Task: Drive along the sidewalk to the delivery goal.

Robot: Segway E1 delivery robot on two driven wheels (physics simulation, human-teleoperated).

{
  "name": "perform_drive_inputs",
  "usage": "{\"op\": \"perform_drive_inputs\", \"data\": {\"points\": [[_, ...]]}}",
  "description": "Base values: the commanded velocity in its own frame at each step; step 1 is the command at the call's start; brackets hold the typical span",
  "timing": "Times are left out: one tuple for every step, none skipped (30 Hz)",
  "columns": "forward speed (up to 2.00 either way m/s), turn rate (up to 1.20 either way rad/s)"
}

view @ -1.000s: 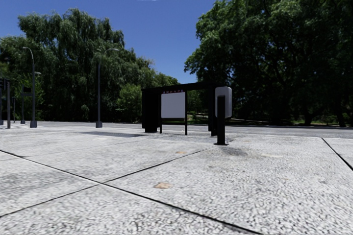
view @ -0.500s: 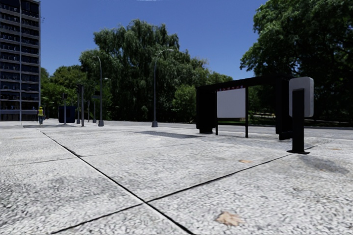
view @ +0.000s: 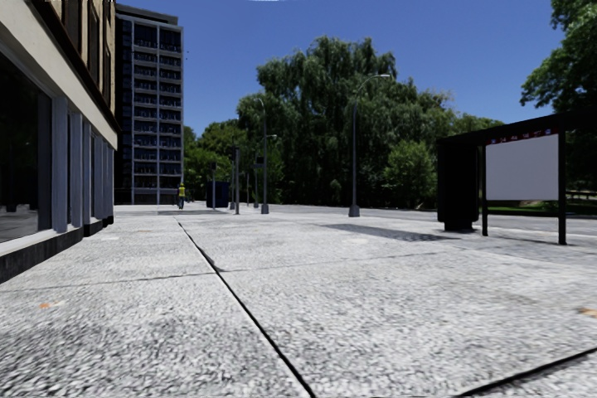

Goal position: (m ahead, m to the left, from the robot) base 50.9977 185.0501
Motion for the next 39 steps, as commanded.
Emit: {"op": "perform_drive_inputs", "data": {"points": [[2.00, 0.67], [2.00, 0.67], [2.00, 0.67], [2.00, 0.67], [2.00, 0.67], [2.00, 0.66], [2.00, 0.66], [2.00, 0.66], [2.00, 0.66], [2.00, 0.66], [2.00, 0.66], [2.00, 0.66], [2.00, 0.66], [2.00, 0.63], [2.00, 0.63], [2.00, 0.57], [2.00, 0.56], [2.00, 0.55], [2.00, 0.55], [2.00, 0.55], [2.00, 0.55], [2.00, 0.55], [2.00, 0.52], [2.00, 0.52], [2.00, 0.31], [2.00, 0.00], [2.00, 0.00], [2.00, 0.00], [2.00, 0.00], [2.00, 0.00], [2.00, 0.00], [2.00, 0.00], [2.00, 0.00], [2.00, 0.00], [2.00, 0.00], [2.00, 0.00], [2.00, 0.00], [2.00, 0.00], [2.00, 0.00]]}}
